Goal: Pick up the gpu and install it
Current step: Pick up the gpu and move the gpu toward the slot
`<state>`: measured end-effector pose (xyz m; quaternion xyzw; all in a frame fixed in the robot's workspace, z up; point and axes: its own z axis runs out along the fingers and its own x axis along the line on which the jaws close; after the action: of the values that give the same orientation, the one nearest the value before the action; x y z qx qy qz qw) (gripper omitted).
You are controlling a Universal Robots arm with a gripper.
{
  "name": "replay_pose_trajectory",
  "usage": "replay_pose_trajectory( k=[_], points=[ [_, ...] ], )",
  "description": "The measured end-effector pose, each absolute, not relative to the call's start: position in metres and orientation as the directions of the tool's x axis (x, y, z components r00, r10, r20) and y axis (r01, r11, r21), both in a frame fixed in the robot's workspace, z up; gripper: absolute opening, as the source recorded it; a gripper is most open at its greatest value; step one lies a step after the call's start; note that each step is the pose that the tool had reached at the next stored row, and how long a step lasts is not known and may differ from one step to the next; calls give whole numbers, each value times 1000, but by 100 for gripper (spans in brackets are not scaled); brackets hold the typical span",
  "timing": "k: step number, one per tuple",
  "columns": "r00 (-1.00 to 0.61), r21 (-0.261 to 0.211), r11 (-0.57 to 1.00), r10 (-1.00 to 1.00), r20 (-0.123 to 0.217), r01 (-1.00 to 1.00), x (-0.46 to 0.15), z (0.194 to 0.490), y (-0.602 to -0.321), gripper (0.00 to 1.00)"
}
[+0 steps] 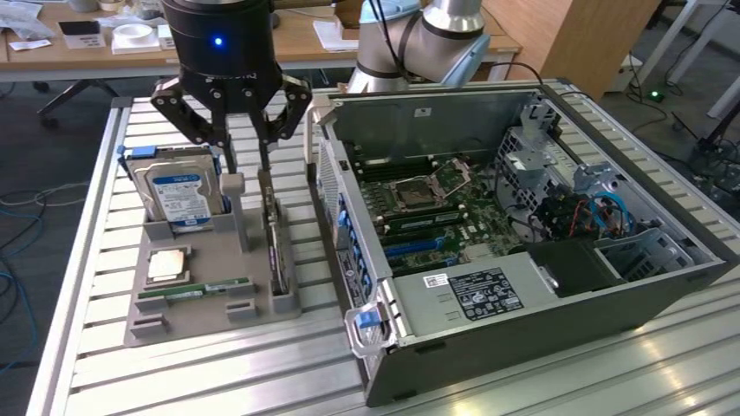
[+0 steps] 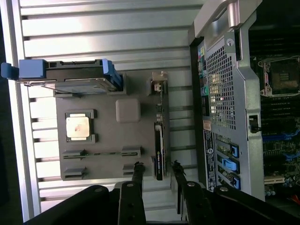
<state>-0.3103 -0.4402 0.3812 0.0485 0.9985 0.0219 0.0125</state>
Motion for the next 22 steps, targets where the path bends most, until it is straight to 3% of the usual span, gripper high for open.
replay_pose_trajectory(
  k=[2,22],
  points=[
    [-995,45,994,97,-23,96,-310,381,-440,43],
    [-995,45,994,97,-23,96,-310,370,-440,43]
  ],
)
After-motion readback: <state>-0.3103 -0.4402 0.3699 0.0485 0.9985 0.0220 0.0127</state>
